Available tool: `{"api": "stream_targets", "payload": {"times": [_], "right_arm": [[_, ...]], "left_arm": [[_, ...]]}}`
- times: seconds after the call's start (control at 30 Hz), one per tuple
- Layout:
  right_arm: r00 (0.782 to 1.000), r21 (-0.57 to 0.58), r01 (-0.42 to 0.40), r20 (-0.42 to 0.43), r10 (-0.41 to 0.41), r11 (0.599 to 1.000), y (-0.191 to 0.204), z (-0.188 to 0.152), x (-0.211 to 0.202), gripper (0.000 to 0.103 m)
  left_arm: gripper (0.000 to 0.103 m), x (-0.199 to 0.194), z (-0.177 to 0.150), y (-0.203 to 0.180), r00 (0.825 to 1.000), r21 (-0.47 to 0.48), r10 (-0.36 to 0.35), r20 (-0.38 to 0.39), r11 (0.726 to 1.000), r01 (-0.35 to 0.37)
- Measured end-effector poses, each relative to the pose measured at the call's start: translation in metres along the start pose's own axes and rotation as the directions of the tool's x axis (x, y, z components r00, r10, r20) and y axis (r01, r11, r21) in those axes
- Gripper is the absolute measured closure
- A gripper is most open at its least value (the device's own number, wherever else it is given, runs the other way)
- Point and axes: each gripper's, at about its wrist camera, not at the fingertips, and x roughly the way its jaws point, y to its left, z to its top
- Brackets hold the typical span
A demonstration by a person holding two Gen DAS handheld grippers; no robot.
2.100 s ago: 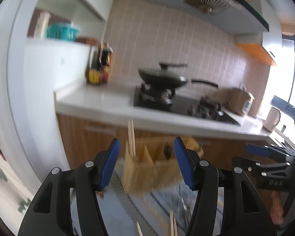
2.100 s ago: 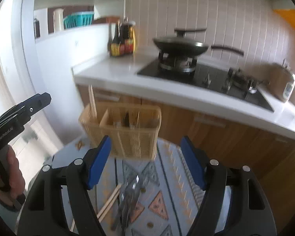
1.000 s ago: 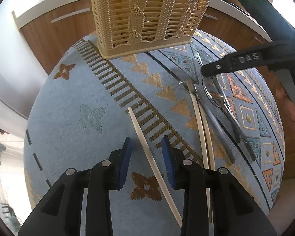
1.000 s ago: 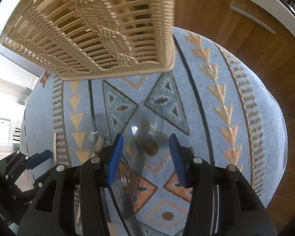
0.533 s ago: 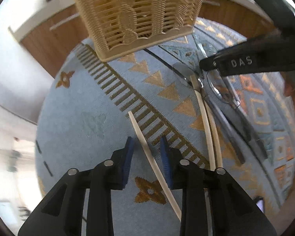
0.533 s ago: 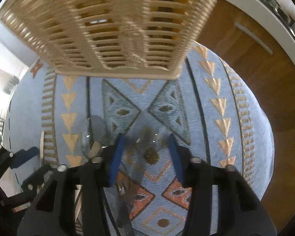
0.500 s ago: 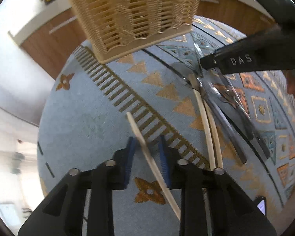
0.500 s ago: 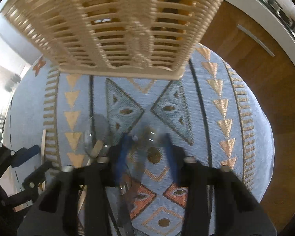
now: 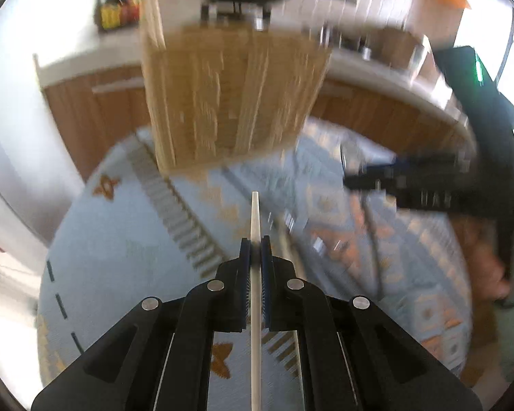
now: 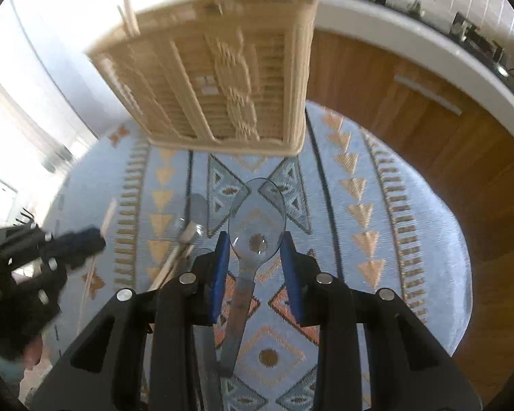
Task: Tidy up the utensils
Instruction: 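Lower the chopstick into the basket with the left tool while the right tool lowers its clear spoon in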
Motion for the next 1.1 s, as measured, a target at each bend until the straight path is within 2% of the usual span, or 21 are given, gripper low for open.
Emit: {"api": "stream_targets", "payload": {"times": [0.07,0.13,0.17,0.27,0.37,0.43,0.47,0.57,0.63,0.7,0.73,0.8,0.87,0.93,1.0,1.07,1.1], "right_arm": [[0.997,-0.007,-0.026,0.070,0.027,1.000,0.002,-0.002,-0.023,0.076],[0.988,-0.007,-0.051,0.142,0.051,0.999,0.001,-0.001,-0.043,0.076],[0.983,-0.003,-0.061,0.174,0.060,0.998,-0.001,0.002,-0.052,0.076],[0.950,0.032,-0.141,0.284,0.126,0.989,0.009,0.020,-0.076,0.076],[0.893,0.037,-0.196,0.420,0.163,0.980,0.011,0.037,-0.108,0.076],[0.859,0.041,-0.216,0.484,0.169,0.976,0.013,0.052,-0.126,0.076],[0.837,0.048,-0.213,0.524,0.157,0.976,0.013,0.061,-0.134,0.076],[0.798,0.066,-0.193,0.591,0.117,0.979,0.011,0.084,-0.148,0.076],[0.768,0.083,-0.145,0.637,0.059,0.986,0.012,0.100,-0.149,0.076],[0.749,0.097,-0.096,0.663,0.008,0.991,0.017,0.111,-0.144,0.076],[0.736,0.119,-0.060,0.676,-0.037,0.991,0.020,0.115,-0.139,0.076],[0.721,0.136,-0.017,0.688,-0.081,0.991,0.024,0.121,-0.129,0.076],[0.712,0.145,0.021,0.692,-0.117,0.989,0.028,0.124,-0.120,0.076],[0.724,0.141,0.032,0.679,-0.120,0.989,0.028,0.130,-0.101,0.076],[0.737,0.150,0.035,0.664,-0.127,0.988,0.024,0.134,-0.085,0.076],[0.743,0.157,0.042,0.655,-0.136,0.987,0.023,0.133,-0.075,0.076],[0.753,0.156,0.044,0.644,-0.136,0.987,0.022,0.134,-0.068,0.076]], "left_arm": [[0.100,-0.022,0.010,0.000,0.994,-0.013,-0.017,0.112,1.000,0.019],[0.100,-0.035,0.024,0.000,0.981,-0.016,-0.023,0.191,1.000,0.027],[0.100,-0.047,0.032,-0.001,0.967,-0.008,-0.036,0.252,0.999,0.039],[0.100,-0.072,0.055,-0.010,0.930,0.006,-0.032,0.366,0.999,0.033],[0.100,-0.095,0.089,-0.010,0.869,0.018,-0.034,0.494,0.999,0.029],[0.100,-0.105,0.107,-0.012,0.835,0.013,-0.036,0.550,0.999,0.035],[0.100,-0.108,0.119,-0.008,0.809,0.002,-0.037,0.587,0.999,0.045],[0.100,-0.110,0.141,-0.003,0.753,-0.028,-0.021,0.658,0.998,0.053],[0.100,-0.108,0.152,0.001,0.701,-0.062,0.032,0.713,0.998,0.017],[0.100,-0.104,0.158,0.002,0.643,-0.096,0.089,0.760,0.995,-0.025],[0.100,-0.100,0.160,0.005,0.620,-0.114,0.113,0.777,0.993,-0.037],[0.100,-0.091,0.164,0.010,0.586,-0.144,0.150,0.797,0.988,-0.057],[0.100,-0.079,0.166,0.015,0.568,-0.170,0.185,0.802,0.982,-0.080],[0.100,-0.070,0.164,0.018,0.560,-0.188,0.213,0.801,0.977,-0.103],[0.099,-0.058,0.166,0.023,0.566,-0.199,0.232,0.791,0.973,-0.120],[0.099,-0.047,0.167,0.026,0.563,-0.213,0.251,0.787,0.968,-0.132],[0.099,-0.040,0.169,0.028,0.574,-0.212,0.252,0.779,0.968,-0.138]]}}
